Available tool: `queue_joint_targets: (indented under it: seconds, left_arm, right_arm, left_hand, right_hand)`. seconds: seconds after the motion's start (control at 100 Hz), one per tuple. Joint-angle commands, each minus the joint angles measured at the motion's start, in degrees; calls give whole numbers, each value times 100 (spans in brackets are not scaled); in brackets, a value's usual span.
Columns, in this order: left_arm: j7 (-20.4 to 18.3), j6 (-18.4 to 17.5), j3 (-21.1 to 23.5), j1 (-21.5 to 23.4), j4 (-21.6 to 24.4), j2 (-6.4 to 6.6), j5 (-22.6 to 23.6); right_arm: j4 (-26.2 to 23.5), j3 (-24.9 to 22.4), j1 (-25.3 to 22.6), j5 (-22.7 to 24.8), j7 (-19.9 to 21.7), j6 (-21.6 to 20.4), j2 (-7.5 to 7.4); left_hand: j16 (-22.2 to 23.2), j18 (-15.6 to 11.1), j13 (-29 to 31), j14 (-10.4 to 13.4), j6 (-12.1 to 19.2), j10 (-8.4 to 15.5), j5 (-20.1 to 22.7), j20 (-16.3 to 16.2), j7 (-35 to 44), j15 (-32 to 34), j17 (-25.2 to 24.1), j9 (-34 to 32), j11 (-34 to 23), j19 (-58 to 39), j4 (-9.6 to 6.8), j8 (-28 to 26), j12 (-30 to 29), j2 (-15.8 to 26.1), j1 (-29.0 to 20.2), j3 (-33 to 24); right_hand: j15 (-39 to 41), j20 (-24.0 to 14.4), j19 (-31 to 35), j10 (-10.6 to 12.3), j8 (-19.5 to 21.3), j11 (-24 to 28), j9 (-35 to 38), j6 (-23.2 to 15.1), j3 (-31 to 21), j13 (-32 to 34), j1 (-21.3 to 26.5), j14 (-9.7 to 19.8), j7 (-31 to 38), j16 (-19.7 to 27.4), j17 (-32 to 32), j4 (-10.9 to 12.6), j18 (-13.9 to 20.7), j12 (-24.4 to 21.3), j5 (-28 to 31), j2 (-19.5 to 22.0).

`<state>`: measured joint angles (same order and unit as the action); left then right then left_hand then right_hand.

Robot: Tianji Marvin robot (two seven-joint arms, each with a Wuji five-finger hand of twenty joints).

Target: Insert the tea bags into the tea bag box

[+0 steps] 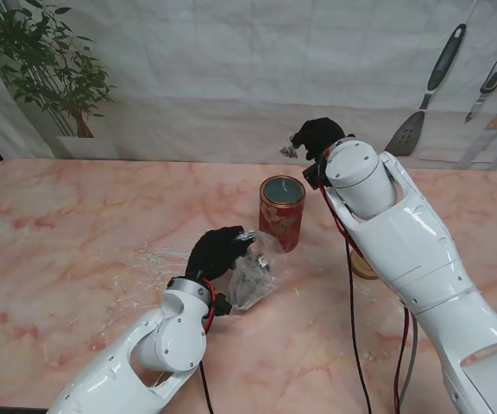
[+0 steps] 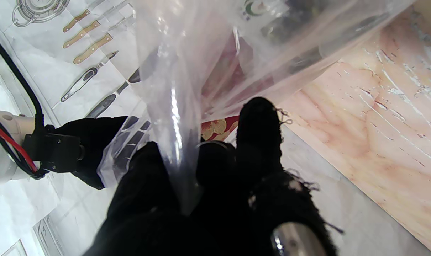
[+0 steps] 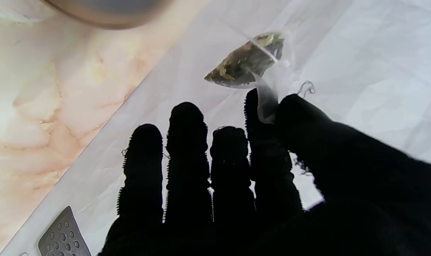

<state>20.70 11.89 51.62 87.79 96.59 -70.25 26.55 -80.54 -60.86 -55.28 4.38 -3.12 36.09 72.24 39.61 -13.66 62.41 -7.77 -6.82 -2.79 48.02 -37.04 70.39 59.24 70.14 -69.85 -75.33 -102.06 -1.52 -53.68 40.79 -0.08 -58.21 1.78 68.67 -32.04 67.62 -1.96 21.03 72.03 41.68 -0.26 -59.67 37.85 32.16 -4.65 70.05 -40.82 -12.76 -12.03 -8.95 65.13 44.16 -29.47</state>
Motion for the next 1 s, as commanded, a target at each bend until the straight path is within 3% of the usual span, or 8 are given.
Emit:
queue_joint_targets:
  seconds: [0.0,0.37,0.51,0.63,0.75,0.81,0.99]
  left_arm:
    - [-75,-18,2,18,63,-11,-11]
    - [-84,-41,-25,-9,31,-18,-48]
    - [-80,-36,-28,-12,34,-18,-38]
    - [-81,-28,-26,-15,35,-18,-40]
    - [-84,-25,-27,-17,33,-19,-44]
    - [-82,-25,-27,-17,32,-20,-47]
    - [-77,-20,-25,-21,33,-22,-45]
  right_arm:
    - [9,19,-89,-31,126,-75,-38]
    - [-25,39,-249,111,599,-195,-226]
    - [-48,60,-221,166,993,-192,-353]
    - [-42,81,-190,181,1178,-179,-408]
    - [-37,128,-144,253,1311,-140,-452]
    - [-43,140,-125,272,1381,-125,-475]
    - [-134,75,-174,281,1419,-113,-502]
  left_hand:
    - [-13,-459,1033,-778,-843,128,471,35,668,3150,-571,30,507,-1792,-9,-247,-88,138,-332,-73]
    - [-13,-459,1033,-778,-841,130,474,35,666,3150,-571,34,509,-1792,-10,-245,-87,142,-330,-75]
    - [-13,-459,1033,-778,-844,124,475,35,666,3150,-571,30,507,-1792,-10,-245,-87,138,-331,-74]
    - [-13,-459,1033,-778,-846,124,467,35,664,3150,-571,35,508,-1792,-11,-245,-87,138,-334,-76]
    - [-13,-456,1033,-778,-847,122,468,34,663,3150,-572,40,509,-1792,-11,-246,-86,137,-337,-76]
    - [-13,-452,1033,-778,-847,120,466,34,664,3150,-572,38,508,-1792,-10,-246,-86,138,-334,-74]
    - [-13,-448,1033,-778,-848,119,469,33,665,3150,-572,32,506,-1792,-11,-247,-85,139,-334,-75]
  right_hand:
    - [-22,0,129,104,-53,-30,113,-240,-80,140,130,38,15,21,1,-127,-45,130,227,-17]
    - [52,7,113,95,-383,102,3,-232,-360,64,16,43,9,-41,52,-11,-81,-5,277,-370]
    - [-109,55,-5,165,-612,8,-421,-419,-393,-169,115,129,-239,9,167,-67,10,-116,-243,-482]
    - [-181,73,-89,133,-690,-70,-670,-371,-376,-332,-360,119,-360,15,257,-184,10,-199,-564,-791]
    - [-232,50,-150,90,-336,-102,-757,-186,-452,-393,-963,90,-886,2,299,-139,-45,-237,-379,-1151]
    - [-253,38,-187,94,357,-103,-844,-89,-383,-457,-1269,106,-1314,-21,327,301,-18,-213,-316,-1101]
    - [-248,24,-191,75,675,-118,-819,-89,-267,-451,-1383,87,-1464,-34,339,409,-26,-217,-255,-931]
